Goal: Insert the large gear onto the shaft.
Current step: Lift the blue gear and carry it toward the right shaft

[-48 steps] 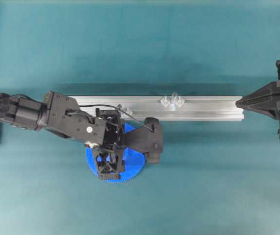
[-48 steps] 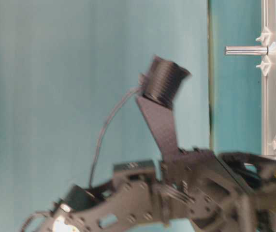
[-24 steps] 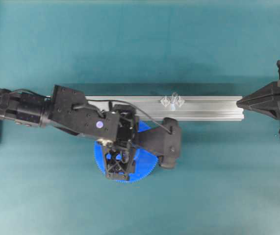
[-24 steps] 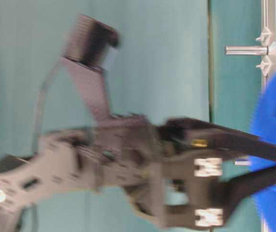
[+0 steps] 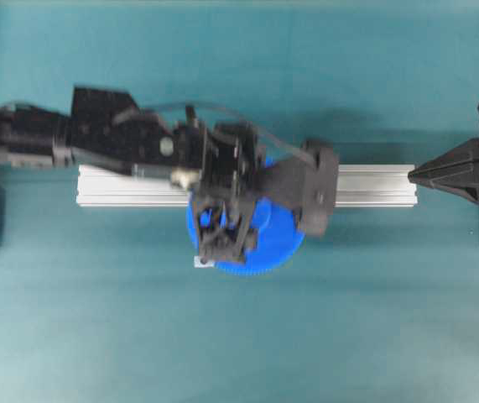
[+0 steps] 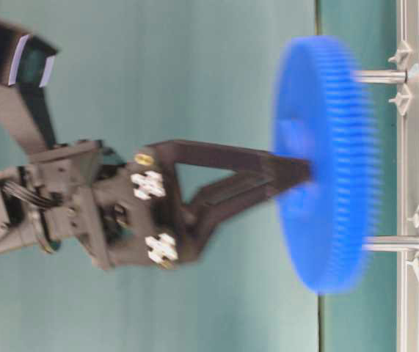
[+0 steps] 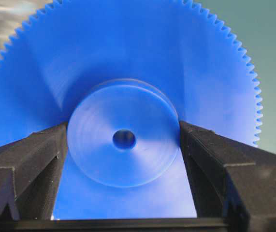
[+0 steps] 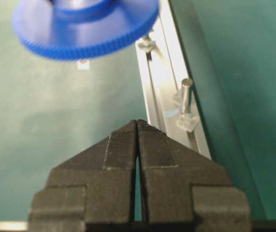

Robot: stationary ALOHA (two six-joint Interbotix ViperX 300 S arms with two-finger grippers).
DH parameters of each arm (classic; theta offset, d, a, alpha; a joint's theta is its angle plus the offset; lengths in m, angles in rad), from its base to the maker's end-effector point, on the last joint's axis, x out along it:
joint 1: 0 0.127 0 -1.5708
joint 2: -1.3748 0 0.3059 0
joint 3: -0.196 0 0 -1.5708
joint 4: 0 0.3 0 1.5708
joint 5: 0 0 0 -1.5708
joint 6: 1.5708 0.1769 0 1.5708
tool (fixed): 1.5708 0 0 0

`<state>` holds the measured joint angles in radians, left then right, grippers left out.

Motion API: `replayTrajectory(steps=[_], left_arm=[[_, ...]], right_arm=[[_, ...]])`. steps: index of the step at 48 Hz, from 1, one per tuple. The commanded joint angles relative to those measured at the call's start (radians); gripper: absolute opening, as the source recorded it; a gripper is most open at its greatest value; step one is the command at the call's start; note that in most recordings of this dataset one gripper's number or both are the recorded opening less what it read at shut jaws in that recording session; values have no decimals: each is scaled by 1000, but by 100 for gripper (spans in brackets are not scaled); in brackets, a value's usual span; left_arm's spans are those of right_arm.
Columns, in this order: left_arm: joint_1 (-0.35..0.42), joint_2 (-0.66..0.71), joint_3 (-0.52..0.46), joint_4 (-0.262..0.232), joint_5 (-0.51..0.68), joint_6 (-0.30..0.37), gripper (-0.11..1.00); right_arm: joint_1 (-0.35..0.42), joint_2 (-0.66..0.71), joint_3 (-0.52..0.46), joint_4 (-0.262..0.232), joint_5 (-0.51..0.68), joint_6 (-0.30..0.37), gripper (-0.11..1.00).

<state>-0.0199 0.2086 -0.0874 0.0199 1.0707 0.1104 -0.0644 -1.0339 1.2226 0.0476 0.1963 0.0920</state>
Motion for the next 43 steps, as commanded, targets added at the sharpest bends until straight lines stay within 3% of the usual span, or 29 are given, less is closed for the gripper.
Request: replayTrajectory(steps=[1, 31, 43], left_arm=[[5, -55, -44, 2, -3, 31, 76], [92, 118, -281, 2, -20, 156, 76], [117, 201, -354, 2, -17, 166, 76]], right_arm=[[-3, 5, -9, -2, -3, 9, 1], [-3, 5, -6, -2, -6, 9, 1], [-3, 3, -6, -2, -6, 9, 1]])
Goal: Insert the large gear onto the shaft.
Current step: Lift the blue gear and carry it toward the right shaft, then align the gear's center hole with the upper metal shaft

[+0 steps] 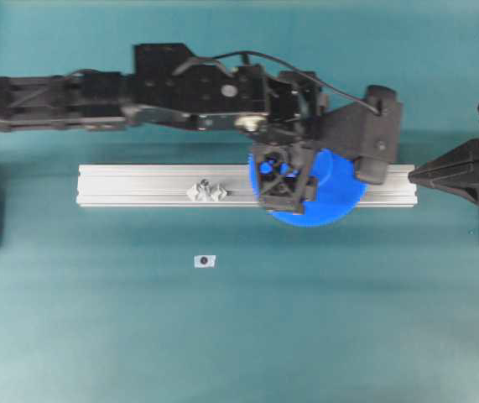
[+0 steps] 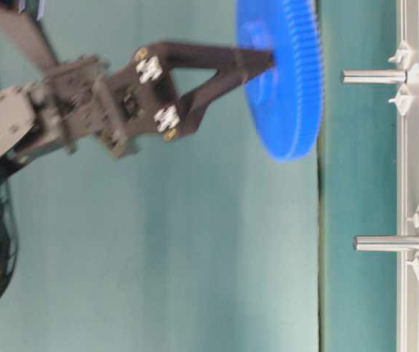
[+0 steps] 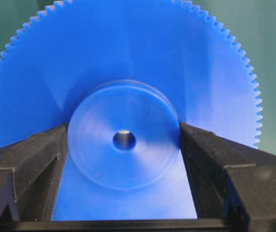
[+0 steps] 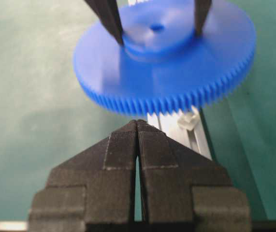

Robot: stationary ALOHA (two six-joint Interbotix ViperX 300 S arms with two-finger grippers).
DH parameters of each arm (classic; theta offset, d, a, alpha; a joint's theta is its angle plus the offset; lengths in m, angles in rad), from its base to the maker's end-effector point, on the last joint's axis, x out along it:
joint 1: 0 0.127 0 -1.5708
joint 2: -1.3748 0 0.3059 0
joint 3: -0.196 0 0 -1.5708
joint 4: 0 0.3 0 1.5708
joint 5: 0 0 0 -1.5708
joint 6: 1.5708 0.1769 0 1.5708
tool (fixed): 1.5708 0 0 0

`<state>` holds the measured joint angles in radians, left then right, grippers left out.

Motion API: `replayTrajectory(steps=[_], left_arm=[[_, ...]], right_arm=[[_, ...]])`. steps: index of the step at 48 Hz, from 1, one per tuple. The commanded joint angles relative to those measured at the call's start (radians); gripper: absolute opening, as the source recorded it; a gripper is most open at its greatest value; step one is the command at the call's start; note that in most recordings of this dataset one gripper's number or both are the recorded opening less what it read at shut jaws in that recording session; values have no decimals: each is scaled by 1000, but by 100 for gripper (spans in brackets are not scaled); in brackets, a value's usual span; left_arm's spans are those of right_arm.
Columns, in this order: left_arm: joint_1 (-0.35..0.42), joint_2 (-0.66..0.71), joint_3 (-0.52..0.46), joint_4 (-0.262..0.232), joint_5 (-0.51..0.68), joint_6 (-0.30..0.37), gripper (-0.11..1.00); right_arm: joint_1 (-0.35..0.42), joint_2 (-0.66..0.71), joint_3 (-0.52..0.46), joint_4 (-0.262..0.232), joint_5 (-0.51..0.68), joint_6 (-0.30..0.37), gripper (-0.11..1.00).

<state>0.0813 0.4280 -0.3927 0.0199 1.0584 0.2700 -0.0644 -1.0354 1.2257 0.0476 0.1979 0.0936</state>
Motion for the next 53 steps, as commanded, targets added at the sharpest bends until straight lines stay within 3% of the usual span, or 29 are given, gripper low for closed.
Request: replayTrajectory(steps=[1, 27, 53], left_arm=[[15, -14, -51, 2, -5, 6, 76], [43, 55, -44, 2, -12, -9, 76], [38, 48, 43, 2, -12, -38, 76]], right_arm=[[-3, 5, -9, -2, -8, 8, 1], [-3, -11, -5, -2, -5, 8, 1], [-3, -12, -2, -2, -5, 9, 1]])
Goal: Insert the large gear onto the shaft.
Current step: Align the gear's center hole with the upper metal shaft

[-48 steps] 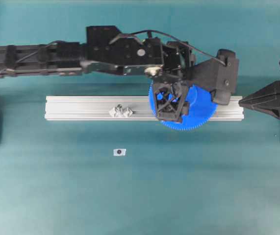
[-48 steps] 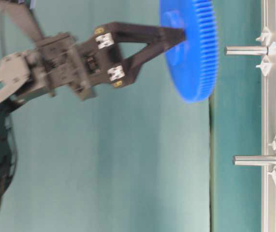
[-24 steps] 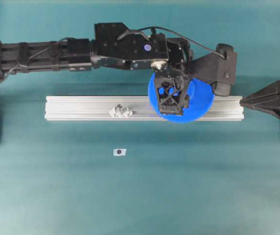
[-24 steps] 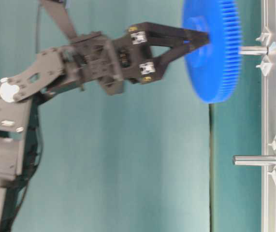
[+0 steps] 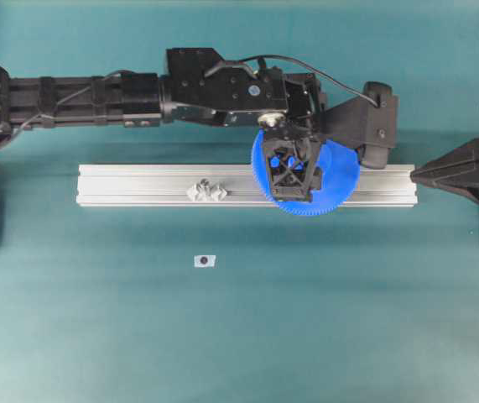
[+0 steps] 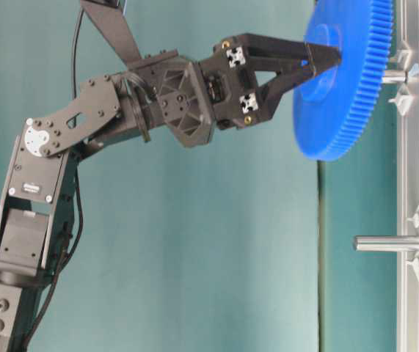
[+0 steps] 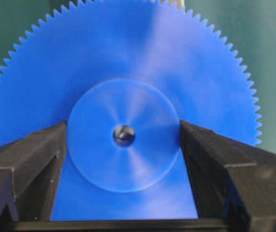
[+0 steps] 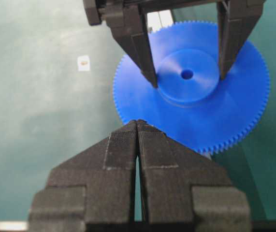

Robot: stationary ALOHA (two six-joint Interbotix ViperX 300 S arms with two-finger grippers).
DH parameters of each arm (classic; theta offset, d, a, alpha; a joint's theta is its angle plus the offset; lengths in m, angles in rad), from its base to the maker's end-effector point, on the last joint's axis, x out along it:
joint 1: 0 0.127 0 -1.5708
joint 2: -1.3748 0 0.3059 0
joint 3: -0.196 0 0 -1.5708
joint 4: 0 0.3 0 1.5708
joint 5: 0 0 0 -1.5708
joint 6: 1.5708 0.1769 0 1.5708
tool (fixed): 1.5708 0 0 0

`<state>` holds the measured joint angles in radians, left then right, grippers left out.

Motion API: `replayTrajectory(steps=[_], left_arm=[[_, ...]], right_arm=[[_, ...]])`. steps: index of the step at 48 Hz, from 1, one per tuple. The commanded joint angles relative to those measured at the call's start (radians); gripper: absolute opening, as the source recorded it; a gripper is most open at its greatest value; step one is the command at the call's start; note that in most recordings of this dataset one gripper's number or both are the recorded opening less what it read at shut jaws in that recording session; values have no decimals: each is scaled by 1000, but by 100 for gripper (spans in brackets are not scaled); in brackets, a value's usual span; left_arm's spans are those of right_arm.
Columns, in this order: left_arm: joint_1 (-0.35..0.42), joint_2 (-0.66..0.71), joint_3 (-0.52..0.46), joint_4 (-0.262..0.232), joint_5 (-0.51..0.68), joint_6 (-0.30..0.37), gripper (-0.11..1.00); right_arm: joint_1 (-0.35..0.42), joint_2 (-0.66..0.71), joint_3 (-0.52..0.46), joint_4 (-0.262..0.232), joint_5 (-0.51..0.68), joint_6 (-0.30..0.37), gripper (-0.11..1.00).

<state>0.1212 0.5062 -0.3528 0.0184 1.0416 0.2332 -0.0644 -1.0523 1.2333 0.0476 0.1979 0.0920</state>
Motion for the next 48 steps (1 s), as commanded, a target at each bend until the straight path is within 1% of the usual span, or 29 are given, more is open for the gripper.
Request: replayTrajectory(steps=[1, 15, 24, 36, 48], left_arm=[[-3, -31, 3, 3, 5, -3, 76], [-17, -51, 28, 3, 5, -3, 76], [-2, -52, 32, 3, 6, 0, 76], [38, -49, 8, 3, 5, 11, 76], [54, -43, -15, 3, 5, 14, 76]], right_arm=[[-3, 5, -11, -2, -5, 11, 1], [-3, 5, -9, -2, -5, 11, 1], [-2, 3, -9, -2, -5, 11, 1], [-3, 3, -9, -2, -5, 11, 1], [-3, 5, -9, 0, -5, 11, 1]])
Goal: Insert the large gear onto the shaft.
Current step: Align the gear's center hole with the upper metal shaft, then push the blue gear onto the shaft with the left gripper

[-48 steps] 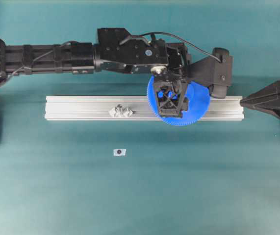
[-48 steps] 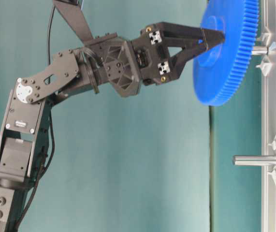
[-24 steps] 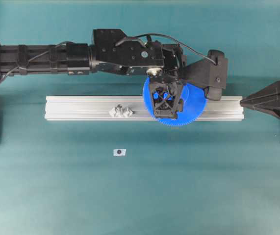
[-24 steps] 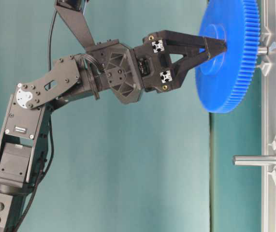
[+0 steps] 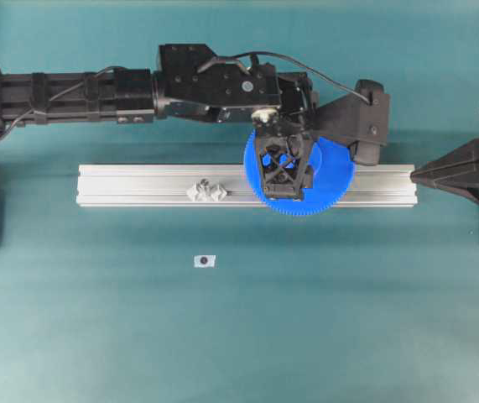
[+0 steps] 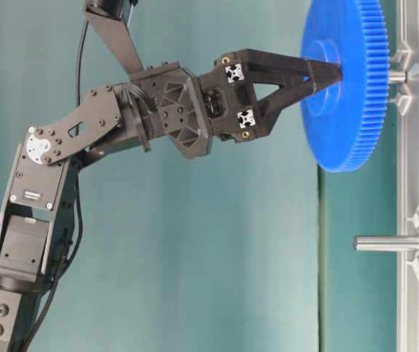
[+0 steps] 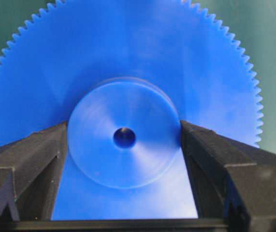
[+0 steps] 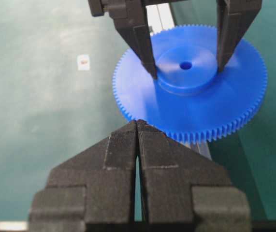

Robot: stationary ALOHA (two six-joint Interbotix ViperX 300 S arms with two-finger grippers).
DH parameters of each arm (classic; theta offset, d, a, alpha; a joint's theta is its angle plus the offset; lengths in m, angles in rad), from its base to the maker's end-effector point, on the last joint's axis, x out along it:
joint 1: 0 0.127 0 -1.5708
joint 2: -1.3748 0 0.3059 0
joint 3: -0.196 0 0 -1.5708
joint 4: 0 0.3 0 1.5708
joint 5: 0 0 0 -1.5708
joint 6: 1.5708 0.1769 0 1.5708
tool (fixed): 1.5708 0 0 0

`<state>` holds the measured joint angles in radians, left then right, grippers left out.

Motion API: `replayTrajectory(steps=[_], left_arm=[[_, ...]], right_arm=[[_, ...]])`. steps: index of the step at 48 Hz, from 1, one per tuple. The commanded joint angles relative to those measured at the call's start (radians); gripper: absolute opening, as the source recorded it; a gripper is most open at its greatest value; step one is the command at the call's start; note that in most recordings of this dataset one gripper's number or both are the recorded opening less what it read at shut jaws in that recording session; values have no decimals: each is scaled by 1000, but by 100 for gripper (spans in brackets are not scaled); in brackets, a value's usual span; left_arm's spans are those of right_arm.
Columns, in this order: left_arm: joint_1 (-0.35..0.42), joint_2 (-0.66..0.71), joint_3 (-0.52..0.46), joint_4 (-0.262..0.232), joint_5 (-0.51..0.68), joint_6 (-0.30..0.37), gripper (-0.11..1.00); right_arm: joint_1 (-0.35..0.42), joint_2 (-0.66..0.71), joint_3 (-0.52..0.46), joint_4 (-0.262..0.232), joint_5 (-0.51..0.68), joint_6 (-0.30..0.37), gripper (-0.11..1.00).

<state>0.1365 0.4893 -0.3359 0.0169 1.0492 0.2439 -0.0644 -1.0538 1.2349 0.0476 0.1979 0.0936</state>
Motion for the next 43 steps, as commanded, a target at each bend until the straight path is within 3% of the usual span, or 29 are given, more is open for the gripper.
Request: replayTrajectory(steps=[1, 43], left_arm=[[38, -26, -32, 5, -3, 3, 76], [35, -20, -58, 5, 28, 0, 76]], right_arm=[[-3, 6, -11, -2, -5, 9, 1], [-3, 6, -9, -2, -5, 9, 1]])
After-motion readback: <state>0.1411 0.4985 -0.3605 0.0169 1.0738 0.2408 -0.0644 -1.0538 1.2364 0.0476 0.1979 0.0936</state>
